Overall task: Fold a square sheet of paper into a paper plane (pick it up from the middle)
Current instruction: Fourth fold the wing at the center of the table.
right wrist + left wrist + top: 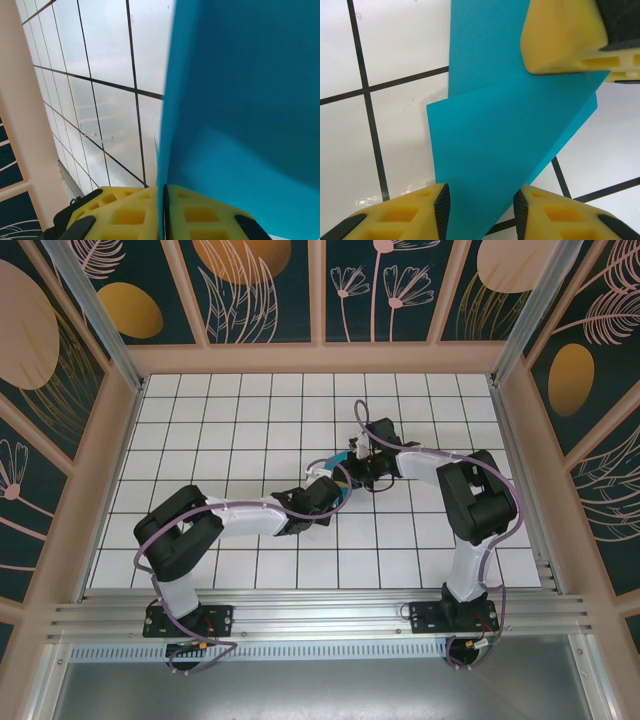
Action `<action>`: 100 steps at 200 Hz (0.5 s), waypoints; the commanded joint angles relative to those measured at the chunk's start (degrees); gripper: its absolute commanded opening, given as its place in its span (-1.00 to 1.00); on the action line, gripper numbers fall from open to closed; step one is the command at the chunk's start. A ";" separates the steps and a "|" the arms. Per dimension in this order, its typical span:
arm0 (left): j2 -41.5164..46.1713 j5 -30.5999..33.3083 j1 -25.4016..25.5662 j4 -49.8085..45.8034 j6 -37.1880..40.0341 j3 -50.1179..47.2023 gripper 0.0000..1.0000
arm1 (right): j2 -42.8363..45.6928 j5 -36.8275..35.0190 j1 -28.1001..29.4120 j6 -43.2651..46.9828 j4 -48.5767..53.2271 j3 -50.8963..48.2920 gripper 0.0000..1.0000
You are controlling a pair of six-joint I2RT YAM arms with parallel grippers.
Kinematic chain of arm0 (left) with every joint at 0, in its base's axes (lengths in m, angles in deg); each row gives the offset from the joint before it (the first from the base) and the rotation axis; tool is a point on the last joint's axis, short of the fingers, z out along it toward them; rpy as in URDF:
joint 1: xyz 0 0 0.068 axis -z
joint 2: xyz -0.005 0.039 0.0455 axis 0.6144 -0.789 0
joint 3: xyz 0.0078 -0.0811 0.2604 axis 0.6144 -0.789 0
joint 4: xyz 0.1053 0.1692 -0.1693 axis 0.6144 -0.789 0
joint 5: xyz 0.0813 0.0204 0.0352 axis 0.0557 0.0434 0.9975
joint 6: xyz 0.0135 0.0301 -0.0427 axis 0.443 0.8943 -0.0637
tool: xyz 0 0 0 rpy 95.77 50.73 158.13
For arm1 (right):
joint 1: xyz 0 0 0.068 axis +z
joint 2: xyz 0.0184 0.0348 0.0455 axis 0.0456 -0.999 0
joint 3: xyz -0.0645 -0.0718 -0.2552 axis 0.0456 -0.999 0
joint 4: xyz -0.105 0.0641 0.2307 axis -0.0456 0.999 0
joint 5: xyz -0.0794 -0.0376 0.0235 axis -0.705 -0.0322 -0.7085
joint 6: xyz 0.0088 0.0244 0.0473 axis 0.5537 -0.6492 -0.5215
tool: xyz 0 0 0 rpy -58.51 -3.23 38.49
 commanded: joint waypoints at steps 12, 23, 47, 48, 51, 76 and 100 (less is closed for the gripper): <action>-0.60 1.25 0.34 -1.16 1.77 0.43 -0.06 | 0.15 0.03 0.47 -0.12 1.52 1.90 -0.74; -0.60 1.15 0.39 -0.91 1.98 0.32 -0.04 | 0.13 0.00 0.47 -0.13 1.57 1.93 -0.75; -0.84 1.05 0.39 -1.00 2.50 0.32 0.00 | 0.01 -0.07 0.47 -0.25 1.57 2.11 -0.75; -0.85 1.05 0.39 -1.00 2.51 0.32 0.00 | 0.02 -0.07 0.47 -0.25 1.55 2.10 -0.75; -0.83 1.04 0.39 -0.99 2.50 0.32 0.00 | 0.01 -0.05 0.47 -0.25 1.60 2.10 -0.75; -1.54 0.60 0.44 -0.81 2.55 0.23 0.02 | -0.15 -0.07 0.50 -0.16 1.61 2.10 -0.75; -2.11 1.11 0.46 -0.99 2.34 0.22 -0.09 | -0.14 -0.22 0.56 0.06 1.79 2.01 -0.75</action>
